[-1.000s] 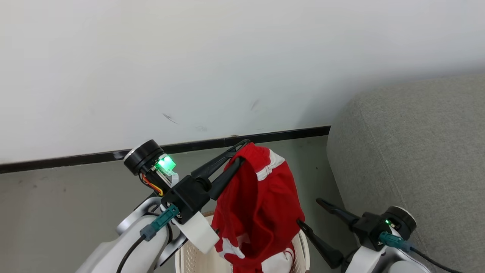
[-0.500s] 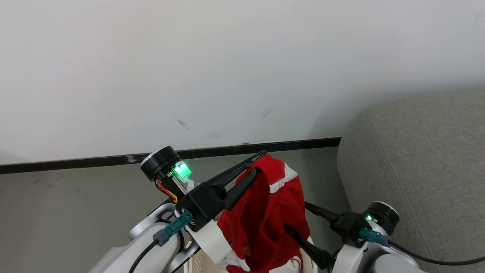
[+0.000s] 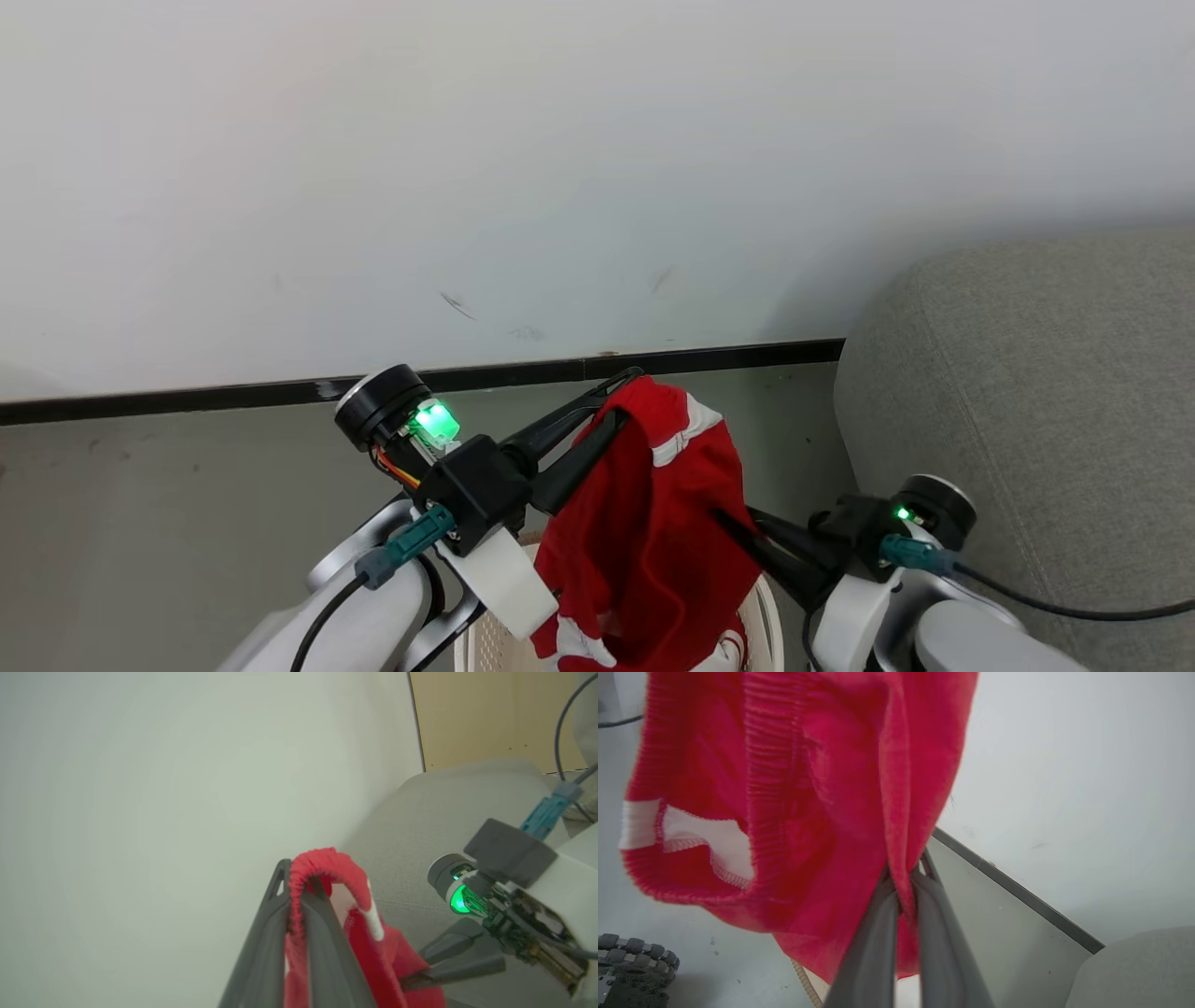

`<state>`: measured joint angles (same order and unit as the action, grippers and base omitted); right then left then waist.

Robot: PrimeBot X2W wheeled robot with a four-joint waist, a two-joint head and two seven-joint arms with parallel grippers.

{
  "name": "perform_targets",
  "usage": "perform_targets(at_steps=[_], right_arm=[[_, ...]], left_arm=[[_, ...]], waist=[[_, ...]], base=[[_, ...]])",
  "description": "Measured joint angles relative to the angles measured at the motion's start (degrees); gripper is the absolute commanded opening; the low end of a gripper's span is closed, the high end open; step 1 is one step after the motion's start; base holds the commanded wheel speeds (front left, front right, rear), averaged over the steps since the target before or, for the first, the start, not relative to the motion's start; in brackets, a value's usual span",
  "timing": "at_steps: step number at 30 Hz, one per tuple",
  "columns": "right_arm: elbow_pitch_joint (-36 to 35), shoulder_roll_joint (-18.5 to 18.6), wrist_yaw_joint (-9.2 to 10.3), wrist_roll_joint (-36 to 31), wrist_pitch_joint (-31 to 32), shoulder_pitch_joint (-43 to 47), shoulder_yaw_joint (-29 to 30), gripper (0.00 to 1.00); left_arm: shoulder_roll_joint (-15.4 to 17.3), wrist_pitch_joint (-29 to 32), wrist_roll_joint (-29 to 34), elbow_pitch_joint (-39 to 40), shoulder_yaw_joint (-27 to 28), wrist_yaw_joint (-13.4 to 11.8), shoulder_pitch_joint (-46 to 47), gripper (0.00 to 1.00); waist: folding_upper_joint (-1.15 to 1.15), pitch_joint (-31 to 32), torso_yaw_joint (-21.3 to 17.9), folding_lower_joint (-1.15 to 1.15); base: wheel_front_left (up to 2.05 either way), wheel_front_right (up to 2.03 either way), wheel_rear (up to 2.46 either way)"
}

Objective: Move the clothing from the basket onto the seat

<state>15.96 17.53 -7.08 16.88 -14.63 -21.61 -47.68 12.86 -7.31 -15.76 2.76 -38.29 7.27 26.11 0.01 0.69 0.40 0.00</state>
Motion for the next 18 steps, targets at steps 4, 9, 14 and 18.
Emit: perform_targets(at_steps=[4,9,14,18], right_arm=[[0.0,1.4,0.00,0.3,0.0,0.1,2.1,0.00],[-1.4,2.7,0.00,1.3,0.0,0.5,6.4,0.00],[-3.9,3.6,0.00,1.3,0.0,1.6,10.9,0.00],[-6.0,4.4,0.00,1.2,0.0,1.6,15.7,0.00]], left_arm=[[0.0,0.0,-0.9,-0.9,0.8,-0.1,-1.2,0.00],[-0.1,-0.7,-2.4,-2.7,2.2,-0.7,-2.8,0.00],[-0.6,-2.2,-3.8,-4.0,3.2,-1.6,-4.5,1.00],[-1.5,-3.2,-4.6,-4.9,3.7,-2.1,-5.7,1.00]], waist=[[0.00,0.0,-0.4,0.00],[0.00,-0.1,-1.2,0.00],[0.00,-0.1,-2.3,0.00],[0.00,0.0,-3.3,0.00]], base=[[0.00,0.00,0.00],[0.00,0.00,0.00],[0.00,0.00,0.00],[0.00,0.00,0.00]])
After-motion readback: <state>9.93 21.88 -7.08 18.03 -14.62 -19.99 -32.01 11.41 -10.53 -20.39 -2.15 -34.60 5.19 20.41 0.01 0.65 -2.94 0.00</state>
